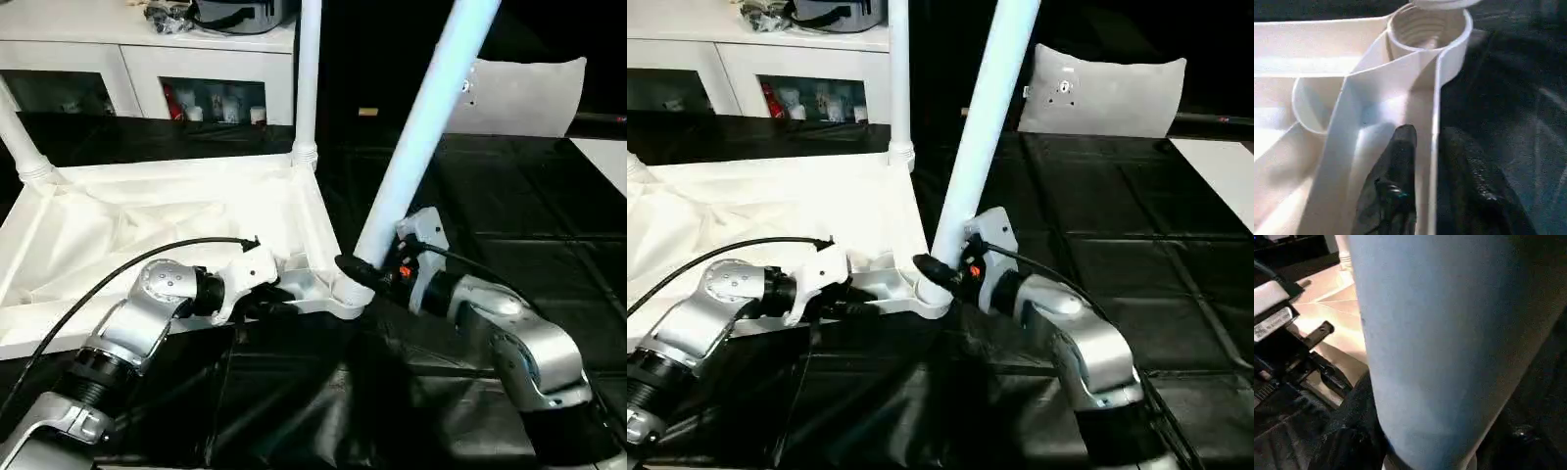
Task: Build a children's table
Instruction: Insert table leg to table base
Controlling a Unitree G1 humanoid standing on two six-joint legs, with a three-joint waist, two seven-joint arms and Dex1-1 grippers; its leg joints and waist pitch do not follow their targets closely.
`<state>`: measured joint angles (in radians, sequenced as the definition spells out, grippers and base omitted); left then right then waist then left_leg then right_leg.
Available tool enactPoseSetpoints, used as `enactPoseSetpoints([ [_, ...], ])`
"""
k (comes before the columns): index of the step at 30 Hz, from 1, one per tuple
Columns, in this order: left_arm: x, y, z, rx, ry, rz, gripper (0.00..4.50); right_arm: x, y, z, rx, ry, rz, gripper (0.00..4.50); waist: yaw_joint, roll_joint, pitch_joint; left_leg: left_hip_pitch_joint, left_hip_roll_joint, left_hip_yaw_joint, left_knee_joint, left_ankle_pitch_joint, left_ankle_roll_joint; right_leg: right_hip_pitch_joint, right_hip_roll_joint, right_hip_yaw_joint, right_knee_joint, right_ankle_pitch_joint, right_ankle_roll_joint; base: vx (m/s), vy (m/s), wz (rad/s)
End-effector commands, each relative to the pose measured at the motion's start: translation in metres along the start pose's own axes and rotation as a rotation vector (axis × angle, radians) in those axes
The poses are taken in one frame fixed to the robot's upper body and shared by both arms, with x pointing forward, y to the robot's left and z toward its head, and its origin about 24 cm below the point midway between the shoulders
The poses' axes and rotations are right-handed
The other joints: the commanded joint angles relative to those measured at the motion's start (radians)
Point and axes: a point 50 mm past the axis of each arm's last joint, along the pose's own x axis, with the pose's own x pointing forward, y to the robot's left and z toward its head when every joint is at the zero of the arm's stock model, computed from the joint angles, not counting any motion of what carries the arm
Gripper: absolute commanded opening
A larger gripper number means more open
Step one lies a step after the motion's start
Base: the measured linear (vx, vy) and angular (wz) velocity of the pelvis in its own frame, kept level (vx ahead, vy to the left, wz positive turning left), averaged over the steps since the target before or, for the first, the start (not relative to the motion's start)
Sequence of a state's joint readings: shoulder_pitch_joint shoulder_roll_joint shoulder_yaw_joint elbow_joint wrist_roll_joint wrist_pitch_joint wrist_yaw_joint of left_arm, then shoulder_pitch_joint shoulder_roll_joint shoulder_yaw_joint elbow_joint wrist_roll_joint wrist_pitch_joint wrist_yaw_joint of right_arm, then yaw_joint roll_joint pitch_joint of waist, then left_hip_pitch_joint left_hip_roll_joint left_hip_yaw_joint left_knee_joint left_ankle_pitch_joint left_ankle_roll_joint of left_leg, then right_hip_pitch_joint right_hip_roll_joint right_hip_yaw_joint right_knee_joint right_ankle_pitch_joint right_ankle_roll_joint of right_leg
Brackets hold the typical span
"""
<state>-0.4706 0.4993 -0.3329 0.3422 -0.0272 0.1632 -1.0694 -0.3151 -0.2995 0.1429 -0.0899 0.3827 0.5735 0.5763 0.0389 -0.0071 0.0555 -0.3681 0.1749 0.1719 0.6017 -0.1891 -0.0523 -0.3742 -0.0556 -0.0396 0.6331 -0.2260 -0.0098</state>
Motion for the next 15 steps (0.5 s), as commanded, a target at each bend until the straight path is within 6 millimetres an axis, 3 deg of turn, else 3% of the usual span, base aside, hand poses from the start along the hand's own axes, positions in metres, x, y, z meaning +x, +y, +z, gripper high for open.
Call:
enactPoseSetpoints([
  [1,0.0005,0.0025,-0.0001,0.005,0.006,0.022,0.98,0.0011,-0.0018,0.0053,-0.024,-0.022,0.0,1.91,0.002,0.002,-0.064,0.013,0.051,-0.014,-0.067,-0.123,0.001,0.04,-0.081,0.049,-0.071,-0.064,-0.221,0.0,0.0,0.0],
  [6,0.0028,0.0036,-0.0034,-0.007,0.027,0.036,0.98,0.0039,-0.0042,0.0055,-0.044,-0.019,0.008,1.91,0.002,0.001,-0.064,0.012,0.051,-0.014,-0.067,-0.122,0.003,0.04,-0.081,0.049,-0.071,-0.053,-0.226,0.0,0.0,0.0],
  [8,0.0031,0.0034,-0.0055,0.001,0.04,0.037,0.64,0.0043,-0.0049,0.0038,-0.046,-0.011,0.011,1.91,0.001,0.002,-0.062,0.014,0.051,-0.014,-0.069,-0.145,-0.003,0.038,-0.081,0.049,-0.074,-0.089,-0.223,0.0,0.0,0.0],
  [15,0.0051,0.0017,-0.0029,-0.001,-0.003,0.01,0.19,0.0062,-0.0062,-0.0027,-0.05,0.033,0.024,1.91,-0.001,0.003,-0.059,0.015,0.051,-0.016,-0.073,-0.196,-0.017,0.033,-0.083,0.05,-0.085,-0.185,-0.203,0.0,0.0,0.0],
])
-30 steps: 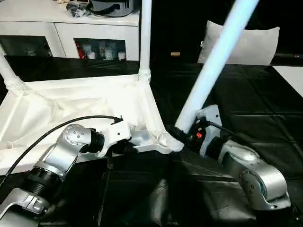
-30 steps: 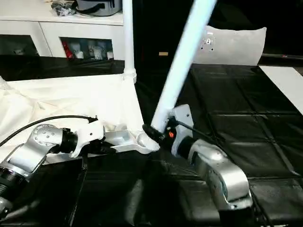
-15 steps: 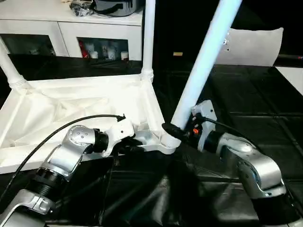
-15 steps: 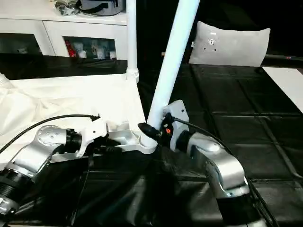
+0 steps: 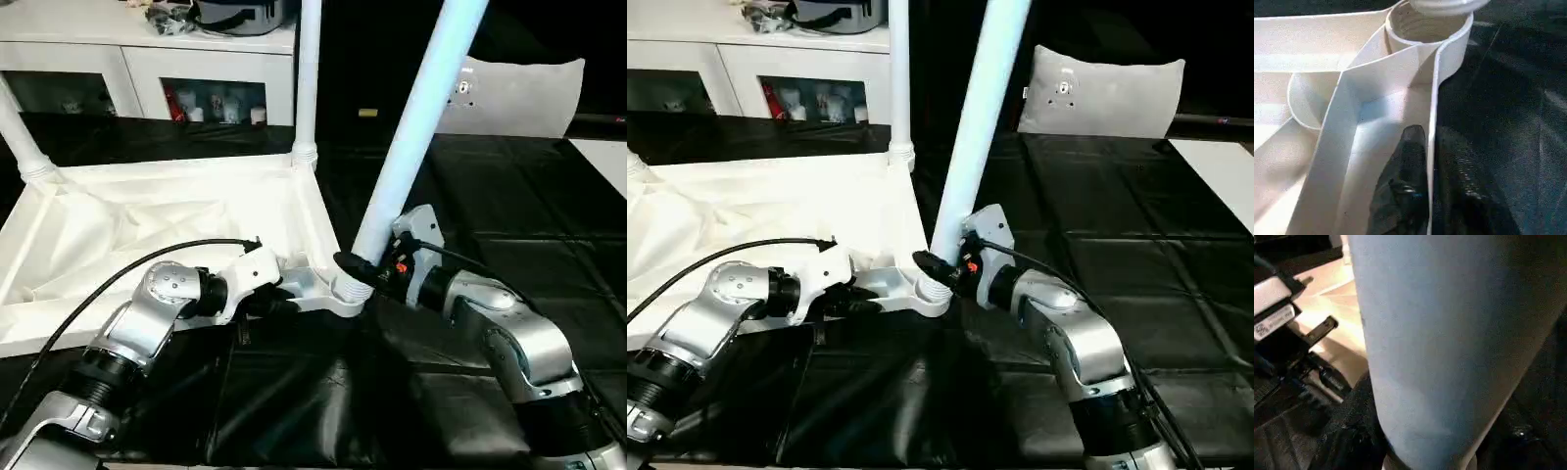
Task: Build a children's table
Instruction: Insert table leg to table base
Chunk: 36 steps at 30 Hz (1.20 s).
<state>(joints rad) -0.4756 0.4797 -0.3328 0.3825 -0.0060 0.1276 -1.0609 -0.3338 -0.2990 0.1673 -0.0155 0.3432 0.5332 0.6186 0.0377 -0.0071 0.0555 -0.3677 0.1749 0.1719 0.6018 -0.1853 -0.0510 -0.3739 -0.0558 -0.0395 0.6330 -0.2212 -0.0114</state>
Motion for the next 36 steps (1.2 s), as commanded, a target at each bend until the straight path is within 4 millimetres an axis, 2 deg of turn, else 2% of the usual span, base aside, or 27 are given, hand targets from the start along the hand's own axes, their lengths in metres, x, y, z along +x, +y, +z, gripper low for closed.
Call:
enactPoseSetpoints([
  [1,0.001,0.001,0.0,-0.01,-0.006,-0.006,0.12,0.001,-0.003,0.005,-0.032,0.001,0.003,1.91,0.001,0.003,-0.059,0.015,0.051,-0.016,-0.073,-0.2,-0.019,0.032,-0.082,0.05,-0.085,-0.191,-0.199,0.0,0.0,0.0],
  [2,0.001,-0.001,-0.001,0.005,0.004,-0.023,0.06,0.002,-0.004,0.004,-0.032,0.008,0.007,1.91,-0.001,0.0,-0.06,0.014,0.051,-0.017,-0.073,-0.199,-0.02,0.033,-0.082,0.05,-0.084,-0.186,-0.201,0.0,0.0,0.0],
  [4,0.001,-0.002,-0.002,0.011,0.004,-0.031,0.01,0.003,-0.005,0.003,-0.036,0.016,0.008,1.91,-0.003,0.002,-0.062,0.01,0.051,-0.017,-0.072,-0.176,-0.016,0.036,-0.082,0.049,-0.08,-0.152,-0.205,0.0,0.0,0.0],
  [8,0.001,-0.003,0.0,0.021,-0.014,-0.051,0.0,0.005,-0.006,0.002,-0.035,0.026,0.008,1.91,-0.001,0.001,-0.064,0.011,0.05,-0.014,-0.069,-0.142,0.004,0.036,-0.082,0.049,-0.075,-0.077,-0.225,0.0,0.0,0.0],
  [10,0.001,-0.006,0.004,0.048,-0.037,-0.1,0.0,0.007,-0.008,0.001,-0.029,0.039,0.016,1.91,-0.001,-0.003,-0.065,0.01,0.05,-0.013,-0.068,-0.14,0.008,0.038,-0.083,0.049,-0.074,-0.085,-0.227,0.0,0.0,0.0],
  [17,0.001,-0.006,0.011,0.111,-0.035,-0.183,0.0,0.011,-0.007,-0.005,-0.006,0.093,0.073,1.91,0.0,-0.002,-0.062,0.014,0.052,-0.013,-0.07,-0.154,0.007,0.034,-0.084,0.049,-0.077,-0.117,-0.223,0.0,0.0,0.0],
  [22,0.003,0.0,0.012,0.135,-0.014,-0.161,0.0,0.009,-0.006,-0.009,0.014,0.118,0.104,1.91,0.003,-0.001,-0.063,0.015,0.054,-0.013,-0.071,-0.154,-0.001,0.034,-0.083,0.049,-0.075,-0.105,-0.226,0.0,0.0,0.0],
  [23,0.003,0.001,0.012,0.138,-0.01,-0.156,0.0,0.008,-0.005,-0.009,0.011,0.121,0.11,1.91,0.003,0.001,-0.062,0.014,0.052,-0.013,-0.071,-0.158,0.001,0.033,-0.082,0.049,-0.077,-0.109,-0.225,0.0,0.0,0.0],
  [24,0.002,0.002,0.011,0.143,-0.002,-0.153,0.0,0.007,-0.005,-0.008,0.012,0.125,0.118,1.91,0.008,-0.001,-0.062,0.015,0.053,-0.013,-0.071,-0.165,0.0,0.035,-0.084,0.05,-0.079,-0.121,-0.221,0.0,0.0,0.0],
  [29,0.001,0.004,0.011,0.142,-0.006,-0.161,0.0,0.001,-0.005,-0.01,-0.002,0.172,0.155,1.91,0.01,-0.003,-0.06,0.016,0.054,-0.014,-0.073,-0.185,-0.01,0.033,-0.086,0.051,-0.083,-0.173,-0.211,0.0,0.0,0.0],
  [32,0.001,0.004,0.011,0.142,-0.007,-0.165,0.0,-0.001,-0.005,-0.011,-0.003,0.183,0.162,1.91,0.01,-0.006,-0.061,0.015,0.055,-0.013,-0.072,-0.172,-0.006,0.033,-0.086,0.05,-0.082,-0.159,-0.212,0.0,0.0,0.0],
  [36,0.0,0.002,0.011,0.15,-0.014,-0.182,0.0,-0.001,-0.007,-0.01,-0.005,0.184,0.149,1.91,0.012,-0.005,-0.063,0.014,0.054,-0.013,-0.071,-0.154,0.001,0.033,-0.086,0.049,-0.078,-0.126,-0.22,0.0,0.0,0.0],
])
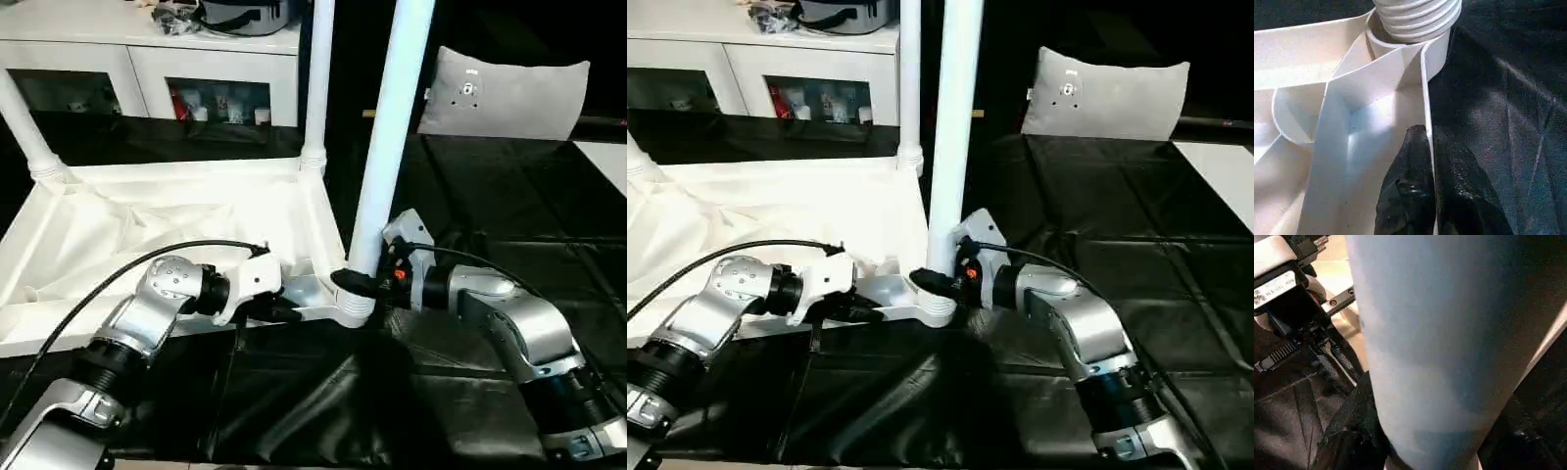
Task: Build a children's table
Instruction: Insert table leg to table base
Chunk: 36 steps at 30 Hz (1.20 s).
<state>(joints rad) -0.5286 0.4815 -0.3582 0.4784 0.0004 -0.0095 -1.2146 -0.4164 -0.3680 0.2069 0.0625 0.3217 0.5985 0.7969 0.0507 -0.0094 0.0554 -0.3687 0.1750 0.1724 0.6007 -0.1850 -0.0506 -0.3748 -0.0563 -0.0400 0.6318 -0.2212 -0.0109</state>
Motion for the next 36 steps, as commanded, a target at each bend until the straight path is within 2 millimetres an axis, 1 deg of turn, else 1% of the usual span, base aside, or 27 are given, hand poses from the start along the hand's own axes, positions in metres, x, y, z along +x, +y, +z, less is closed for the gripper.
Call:
enactPoseSetpoints([
  [1,0.0,0.0,0.009,0.068,-0.013,-0.041,0.0,0.002,-0.001,-0.012,0.025,0.047,-0.007,1.91,-0.001,-0.006,-0.063,0.015,0.055,-0.013,-0.07,-0.155,0.001,0.034,-0.085,0.05,-0.077,-0.128,-0.221,0.0,0.0,0.0],
  [3,0.0,-0.002,0.011,0.075,-0.027,-0.056,0.0,0.004,-0.002,-0.013,0.031,0.039,-0.014,1.91,0.0,-0.003,-0.063,0.015,0.055,-0.013,-0.07,-0.158,-0.001,0.033,-0.087,0.05,-0.077,-0.134,-0.222,0.0,0.0,0.0],
  [4,0.001,-0.002,0.012,0.08,-0.031,-0.061,0.0,0.005,-0.002,-0.013,0.04,0.034,-0.014,1.91,0.0,-0.007,-0.062,0.014,0.054,-0.013,-0.07,-0.157,0.0,0.033,-0.087,0.05,-0.078,-0.138,-0.223,0.0,0.0,0.0],
  [6,0.001,-0.003,0.015,0.088,-0.041,-0.07,0.0,0.007,-0.002,-0.014,0.052,0.03,-0.011,1.91,0.001,-0.004,-0.062,0.016,0.055,-0.013,-0.071,-0.152,0.0,0.032,-0.086,0.05,-0.076,-0.127,-0.222,0.0,0.0,0.0],
  [9,0.002,-0.003,0.018,0.099,-0.05,-0.071,0.0,0.008,0.0,-0.016,0.069,0.027,-0.005,1.91,0.0,-0.004,-0.062,0.016,0.056,-0.013,-0.072,-0.163,-0.003,0.033,-0.086,0.05,-0.077,-0.136,-0.221,0.0,0.0,0.0],
  [10,0.002,-0.002,0.019,0.098,-0.051,-0.066,0.0,0.008,0.0,-0.017,0.079,0.022,-0.003,1.91,0.001,-0.002,-0.062,0.017,0.056,-0.013,-0.072,-0.165,-0.006,0.032,-0.086,0.05,-0.078,-0.136,-0.22,0.0,0.0,0.0],
  [11,0.002,-0.002,0.019,0.097,-0.053,-0.059,0.0,0.008,0.0,-0.018,0.088,0.018,-0.005,1.91,0.0,-0.003,-0.061,0.016,0.056,-0.013,-0.072,-0.167,-0.007,0.033,-0.086,0.05,-0.078,-0.137,-0.22,0.0,0.0,0.0],
  [12,0.002,0.0,0.019,0.096,-0.053,-0.049,0.0,0.007,0.0,-0.019,0.095,0.015,-0.011,1.91,0.001,0.001,-0.062,0.016,0.056,-0.014,-0.072,-0.167,-0.009,0.033,-0.086,0.05,-0.077,-0.134,-0.22,0.0,0.0,0.0],
  [15,0.002,0.001,0.018,0.093,-0.048,-0.034,0.0,0.005,0.001,-0.023,0.127,-0.005,-0.021,1.91,0.003,-0.002,-0.062,0.016,0.056,-0.014,-0.072,-0.168,-0.008,0.033,-0.087,0.051,-0.078,-0.128,-0.219,0.0,0.0,0.0],
  [16,0.001,0.001,0.017,0.091,-0.048,-0.03,0.0,0.004,0.0,-0.025,0.142,-0.017,-0.03,1.91,0.003,0.002,-0.062,0.018,0.056,-0.014,-0.073,-0.174,-0.01,0.031,-0.086,0.05,-0.079,-0.129,-0.22,0.0,0.0,0.0],
  [18,0.001,0.001,0.017,0.079,-0.056,-0.021,0.0,0.002,0.0,-0.027,0.192,-0.06,-0.049,1.91,0.003,0.001,-0.062,0.018,0.056,-0.014,-0.073,-0.174,-0.011,0.032,-0.086,0.05,-0.078,-0.124,-0.223,0.0,0.0,0.0],
  [19,0.001,0.001,0.016,0.074,-0.06,-0.019,0.0,0.002,-0.001,-0.027,0.21,-0.075,-0.056,1.91,0.004,0.002,-0.062,0.018,0.056,-0.013,-0.073,-0.18,-0.012,0.031,-0.087,0.051,-0.079,-0.13,-0.224,0.0,0.0,0.0],
  [20,0.0,0.002,0.017,0.065,-0.071,-0.012,0.0,0.001,-0.002,-0.028,0.241,-0.109,-0.079,1.91,0.004,0.0,-0.062,0.018,0.056,-0.013,-0.074,-0.181,-0.013,0.031,-0.087,0.051,-0.079,-0.133,-0.223,0.0,0.0,0.0],
  [21,0.0,0.002,0.017,0.064,-0.071,-0.012,0.0,0.001,-0.002,-0.029,0.247,-0.114,-0.081,1.91,0.004,0.004,-0.062,0.018,0.057,-0.014,-0.075,-0.182,-0.015,0.031,-0.087,0.051,-0.079,-0.134,-0.223,0.0,0.0,0.0],
  [23,0.0,0.002,0.017,0.056,-0.081,-0.004,0.0,-0.001,-0.002,-0.033,0.292,-0.158,-0.099,1.91,0.004,0.002,-0.062,0.017,0.057,-0.014,-0.075,-0.193,-0.016,0.031,-0.088,0.051,-0.081,-0.145,-0.222,0.0,0.0,0.0],
  [24,0.001,0.002,0.017,0.045,-0.094,0.008,0.0,-0.002,0.001,-0.037,0.329,-0.19,-0.102,1.91,0.004,0.003,-0.06,0.018,0.057,-0.014,-0.076,-0.206,-0.018,0.029,-0.089,0.051,-0.084,-0.162,-0.22,0.0,0.0,0.0],
  [25,0.001,0.002,0.017,0.045,-0.094,0.008,0.0,-0.002,0.001,-0.037,0.329,-0.19,-0.102,1.91,0.003,0.002,-0.06,0.019,0.058,-0.015,-0.077,-0.209,-0.019,0.029,-0.089,0.05,-0.084,-0.169,-0.219,0.0,0.0,0.0],
  [26,0.001,0.002,0.017,0.042,-0.096,0.012,0.0,-0.002,0.003,-0.039,0.339,-0.202,-0.102,1.91,0.004,0.002,-0.061,0.018,0.058,-0.015,-0.078,-0.204,-0.019,0.03,-0.089,0.05,-0.084,-0.168,-0.216,0.0,0.0,0.0],
  [27,0.001,0.002,0.017,0.041,-0.095,0.014,0.0,-0.002,0.004,-0.041,0.348,-0.217,-0.107,1.91,0.003,0.002,-0.061,0.018,0.058,-0.015,-0.078,-0.2,-0.019,0.03,-0.088,0.05,-0.082,-0.161,-0.216,0.0,0.0,0.0],
  [28,0.001,0.003,0.016,0.041,-0.091,0.025,0.0,-0.003,0.006,-0.043,0.358,-0.23,-0.11,1.91,0.003,0.0,-0.06,0.018,0.057,-0.014,-0.078,-0.201,-0.017,0.028,-0.088,0.051,-0.084,-0.162,-0.215,0.0,0.0,0.0],
  [30,0.001,0.004,0.016,0.04,-0.09,0.035,0.0,-0.003,0.008,-0.046,0.366,-0.239,-0.114,1.91,0.003,0.001,-0.06,0.017,0.057,-0.015,-0.078,-0.196,-0.014,0.029,-0.089,0.051,-0.083,-0.162,-0.214,0.0,0.0,0.0],
  [31,0.001,0.005,0.016,0.034,-0.094,0.048,0.0,-0.005,0.012,-0.052,0.382,-0.269,-0.132,1.91,0.004,0.002,-0.059,0.017,0.058,-0.014,-0.079,-0.204,-0.014,0.028,-0.089,0.051,-0.085,-0.173,-0.209,0.0,0.0,0.0],
  [33,0.001,0.005,0.016,0.031,-0.098,0.052,0.0,-0.006,0.014,-0.055,0.384,-0.285,-0.145,1.91,0.004,0.001,-0.059,0.017,0.057,-0.015,-0.079,-0.209,-0.014,0.027,-0.089,0.051,-0.086,-0.182,-0.206,0.0,0.0,0.0],
  [35,0.0,0.006,0.016,0.03,-0.099,0.053,0.0,-0.007,0.015,-0.057,0.379,-0.29,-0.151,1.91,0.004,0.002,-0.058,0.018,0.059,-0.016,-0.082,-0.217,-0.017,0.026,-0.089,0.051,-0.088,-0.196,-0.202,0.0,0.0,0.0],
  [36,0.0,0.006,0.016,0.029,-0.099,0.055,0.0,-0.008,0.018,-0.058,0.345,-0.289,-0.156,1.91,0.004,0.003,-0.057,0.018,0.058,-0.015,-0.082,-0.222,-0.018,0.025,-0.089,0.051,-0.088,-0.2,-0.201,0.0,0.0,0.0],
])
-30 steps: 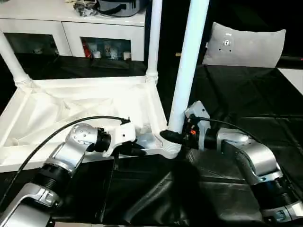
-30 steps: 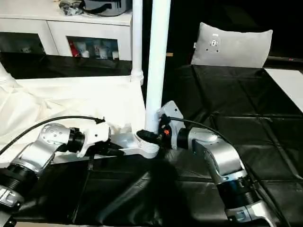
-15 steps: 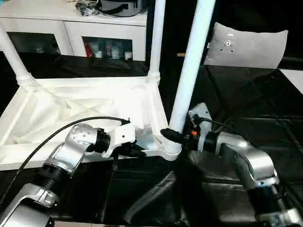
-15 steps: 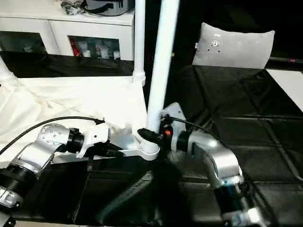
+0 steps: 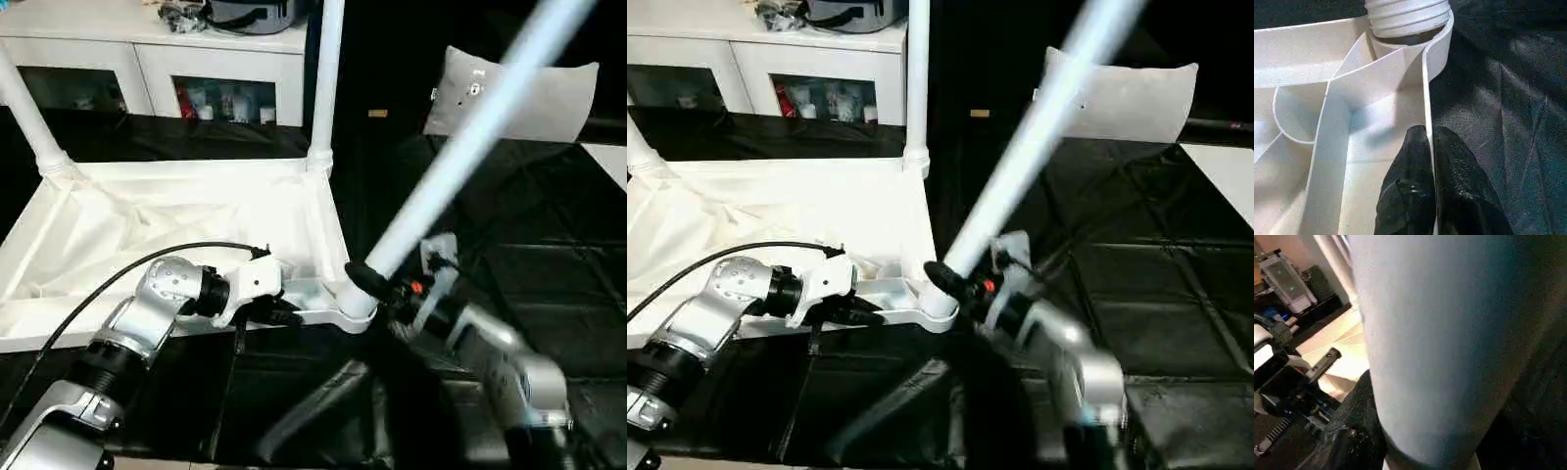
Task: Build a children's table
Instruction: Insert table leg to table base
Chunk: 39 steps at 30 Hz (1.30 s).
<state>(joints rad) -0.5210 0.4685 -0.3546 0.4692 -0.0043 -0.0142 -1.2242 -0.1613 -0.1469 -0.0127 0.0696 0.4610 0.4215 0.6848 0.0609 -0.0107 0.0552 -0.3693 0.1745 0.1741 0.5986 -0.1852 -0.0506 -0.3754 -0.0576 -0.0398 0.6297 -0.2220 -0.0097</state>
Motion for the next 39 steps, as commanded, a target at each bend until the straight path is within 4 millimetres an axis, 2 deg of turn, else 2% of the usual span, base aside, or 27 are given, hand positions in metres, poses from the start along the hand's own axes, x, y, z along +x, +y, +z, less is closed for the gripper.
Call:
enactPoseSetpoints([
  [1,-0.003,0.008,0.014,0.026,-0.076,0.07,0.0,-0.005,0.003,-0.015,-0.015,0.061,0.002,1.91,-0.006,0.003,-0.056,0.018,0.059,-0.017,-0.081,-0.229,-0.019,0.026,-0.088,0.051,-0.087,-0.211,-0.197,0.0,0.0,0.0],
  [5,-0.003,0.008,0.013,0.031,-0.068,0.072,0.0,-0.007,0.006,-0.02,-0.119,0.1,0.009,1.91,-0.006,0.005,-0.055,0.018,0.058,-0.018,-0.082,-0.237,-0.02,0.024,-0.088,0.052,-0.09,-0.228,-0.189,0.0,0.0,0.0],
  [7,-0.004,0.008,0.012,0.032,-0.063,0.071,0.0,-0.008,0.007,-0.023,-0.164,0.142,0.016,1.91,-0.006,0.011,-0.055,0.018,0.058,-0.019,-0.083,-0.239,-0.023,0.024,-0.086,0.052,-0.09,-0.228,-0.187,0.0,0.0,0.0],
  [10,-0.004,0.007,0.012,0.037,-0.054,0.066,0.0,-0.007,0.006,-0.023,-0.183,0.17,0.021,1.91,-0.007,0.005,-0.055,0.018,0.058,-0.019,-0.083,-0.237,-0.016,0.026,-0.085,0.052,-0.089,-0.209,-0.191,0.0,0.0,0.0],
  [15,-0.005,0.007,0.012,0.055,-0.037,0.056,0.0,-0.006,0.005,-0.025,-0.241,0.276,0.076,1.91,-0.007,0.006,-0.054,0.018,0.058,-0.018,-0.082,-0.24,-0.014,0.026,-0.085,0.052,-0.091,-0.226,-0.191,0.0,0.0,0.0],
  [17,-0.005,0.007,0.012,0.062,-0.03,0.052,0.0,-0.007,0.005,-0.027,-0.261,0.322,0.101,1.91,-0.006,0.004,-0.055,0.018,0.058,-0.018,-0.081,-0.239,-0.01,0.026,-0.088,0.053,-0.09,-0.227,-0.193,0.0,0.0,0.0],
  [21,-0.006,0.007,0.012,0.084,-0.01,0.03,0.0,-0.008,0.004,-0.035,-0.323,0.46,0.176,1.91,-0.007,0.004,-0.055,0.018,0.059,-0.017,-0.08,-0.225,-0.006,0.027,-0.086,0.052,-0.088,-0.206,-0.196,0.0,0.0,0.0],
  [23,-0.006,0.008,0.013,0.094,-0.006,0.023,0.0,-0.008,0.003,-0.036,-0.339,0.494,0.197,1.91,-0.007,0.0,-0.056,0.017,0.059,-0.016,-0.079,-0.22,-0.003,0.028,-0.086,0.053,-0.088,-0.195,-0.2,0.0,0.0,0.0],
  [26,-0.007,0.01,0.016,0.106,-0.004,0.015,0.0,-0.008,0.004,-0.037,-0.355,0.534,0.23,1.91,-0.007,0.001,-0.056,0.019,0.06,-0.018,-0.08,-0.221,-0.001,0.028,-0.086,0.052,-0.086,-0.18,-0.204,0.0,0.0,0.0],
  [28,-0.007,0.011,0.018,0.118,0.0,0.004,0.0,-0.01,0.005,-0.039,-0.353,0.56,0.255,1.91,-0.009,-0.002,-0.051,0.018,0.058,-0.017,-0.08,-0.228,0.001,0.026,-0.084,0.052,-0.088,-0.184,-0.203,0.0,0.0,0.0],
  [32,-0.007,0.021,0.023,0.144,0.006,-0.003,0.0,-0.013,0.011,-0.045,-0.337,0.579,0.291,1.91,-0.007,-0.004,-0.039,0.023,0.059,-0.017,-0.086,-0.276,-0.001,0.017,-0.084,0.055,-0.1,-0.273,-0.178,0.0,0.0,0.0],
  [35,-0.008,0.025,0.026,0.15,0.008,0.006,0.0,-0.014,0.013,-0.047,-0.325,0.583,0.302,1.91,-0.007,-0.005,-0.035,0.025,0.062,-0.022,-0.091,-0.311,-0.014,0.015,-0.089,0.055,-0.102,-0.311,-0.171,0.0,0.0,0.0],
  [36,-0.008,0.028,0.027,0.156,0.012,0.013,0.0,-0.014,0.014,-0.047,-0.324,0.582,0.302,1.91,-0.008,-0.001,-0.034,0.024,0.062,-0.023,-0.091,-0.314,-0.016,0.016,-0.089,0.056,-0.103,-0.312,-0.171,0.0,0.0,0.0],
  [38,-0.011,0.034,0.029,0.161,0.025,0.03,0.0,-0.013,0.015,-0.048,-0.321,0.573,0.294,1.91,-0.01,-0.003,-0.035,0.024,0.063,-0.025,-0.095,-0.321,-0.02,0.017,-0.088,0.054,-0.102,-0.295,-0.173,0.0,0.0,0.0],
  [39,-0.012,0.036,0.029,0.162,0.03,0.037,0.0,-0.012,0.015,-0.049,-0.321,0.567,0.286,1.91,-0.009,0.002,-0.036,0.026,0.063,-0.026,-0.095,-0.321,-0.022,0.017,-0.089,0.054,-0.101,-0.287,-0.175,0.0,0.0,0.0],
])
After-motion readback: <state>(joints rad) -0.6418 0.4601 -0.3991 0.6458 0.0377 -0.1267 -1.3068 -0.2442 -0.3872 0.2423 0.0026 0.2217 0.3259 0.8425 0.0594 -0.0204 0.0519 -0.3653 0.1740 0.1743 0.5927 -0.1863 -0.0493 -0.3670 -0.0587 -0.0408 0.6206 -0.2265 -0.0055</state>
